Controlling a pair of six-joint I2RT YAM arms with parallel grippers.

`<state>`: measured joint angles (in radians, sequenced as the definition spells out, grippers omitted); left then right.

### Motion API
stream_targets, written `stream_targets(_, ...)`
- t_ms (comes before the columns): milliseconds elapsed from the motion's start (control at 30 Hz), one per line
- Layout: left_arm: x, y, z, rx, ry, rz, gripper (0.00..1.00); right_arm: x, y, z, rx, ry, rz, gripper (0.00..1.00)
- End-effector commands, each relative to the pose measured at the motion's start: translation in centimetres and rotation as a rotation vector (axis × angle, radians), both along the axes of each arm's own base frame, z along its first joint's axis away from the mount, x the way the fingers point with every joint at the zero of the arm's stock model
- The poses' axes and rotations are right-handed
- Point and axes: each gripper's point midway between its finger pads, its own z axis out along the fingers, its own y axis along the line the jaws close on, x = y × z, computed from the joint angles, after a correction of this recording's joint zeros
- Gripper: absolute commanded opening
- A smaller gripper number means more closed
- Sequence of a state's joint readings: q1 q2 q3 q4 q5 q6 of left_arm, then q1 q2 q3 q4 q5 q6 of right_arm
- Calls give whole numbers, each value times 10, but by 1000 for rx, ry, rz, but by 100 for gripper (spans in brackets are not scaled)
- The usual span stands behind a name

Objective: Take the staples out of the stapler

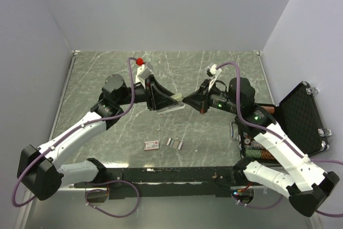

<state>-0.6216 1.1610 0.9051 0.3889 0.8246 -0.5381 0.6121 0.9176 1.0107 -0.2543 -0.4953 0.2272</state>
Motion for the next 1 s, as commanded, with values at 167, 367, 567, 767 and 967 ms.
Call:
stream_targets(167, 10, 8, 34, -99, -95, 115, 1, -16, 10, -6, 62, 51, 95, 0)
stream_targets(367, 9, 8, 42, -148, -86, 116, 1, -17, 18, -34, 61, 126, 119, 0)
stream_targets(567, 22, 13, 49, -189, -93, 203, 1, -25, 26, -47, 70, 172, 156, 0)
stream_targets(767, 31, 14, 57, -261, -73, 250, 1, -33, 39, -58, 91, 214, 199, 0)
stream_targets(967, 40, 11, 56, -267, -61, 278, 1, -38, 46, -62, 87, 226, 215, 0)
